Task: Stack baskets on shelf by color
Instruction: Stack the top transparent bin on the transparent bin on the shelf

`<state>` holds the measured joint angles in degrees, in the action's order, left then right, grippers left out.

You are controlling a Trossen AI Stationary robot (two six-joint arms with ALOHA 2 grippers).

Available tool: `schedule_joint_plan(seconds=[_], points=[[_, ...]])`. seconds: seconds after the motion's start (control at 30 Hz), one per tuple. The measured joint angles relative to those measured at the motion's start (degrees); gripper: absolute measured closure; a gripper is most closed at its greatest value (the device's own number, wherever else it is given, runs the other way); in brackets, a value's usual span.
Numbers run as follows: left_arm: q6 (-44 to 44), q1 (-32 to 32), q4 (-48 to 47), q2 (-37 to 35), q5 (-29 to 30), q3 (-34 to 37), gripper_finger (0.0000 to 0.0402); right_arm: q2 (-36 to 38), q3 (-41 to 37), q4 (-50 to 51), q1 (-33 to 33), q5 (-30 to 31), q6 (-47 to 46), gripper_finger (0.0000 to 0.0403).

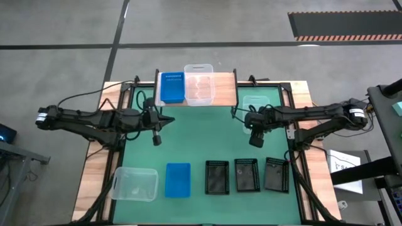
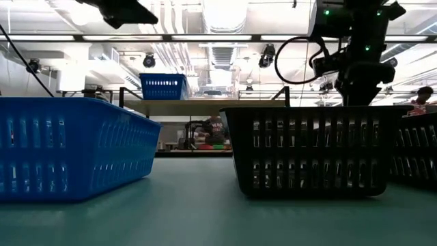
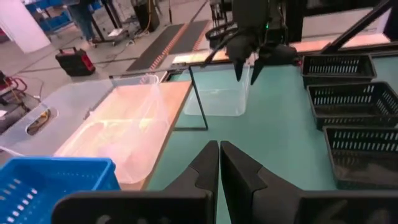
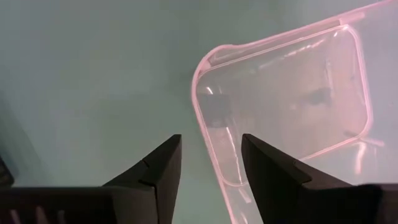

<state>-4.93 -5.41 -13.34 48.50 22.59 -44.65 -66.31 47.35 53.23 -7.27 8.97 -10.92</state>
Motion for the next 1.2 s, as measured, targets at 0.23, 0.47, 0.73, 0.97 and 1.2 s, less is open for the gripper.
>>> schedule_joint_plan(seconds=[0.23, 0.47, 0.73, 0.97, 1.2], points=[[-2.11, 0.00, 2.94, 0.32, -0.07, 0.05, 0.0402, -2.23, 0.00, -0.34, -0.02, -0.21, -0.32, 0.0308], [-4.74, 0.00, 7.91, 0.27, -0.24, 0.05, 0.0402, -4.97, 0.00, -0.61, -0.02, -0.46, -0.50, 0.0385], [-4.63, -0.20, 8.68, 0.83, -0.42, 0.05, 0.0402, -3.44, 2.58, 3.95, -0.02, -0.94, -2.75, 0.0394], [-4.55, -0.35, 10.71, 2.08, -0.46, 0.05, 0.0402, -3.19, 11.70, 12.89, 0.11, 2.70, -2.55, 0.0394], [-5.07, -0.35, 13.57, 4.91, -0.90, 0.05, 0.0402, -3.16, 23.85, 22.61, 0.13, 8.93, -1.94, 0.0394]])
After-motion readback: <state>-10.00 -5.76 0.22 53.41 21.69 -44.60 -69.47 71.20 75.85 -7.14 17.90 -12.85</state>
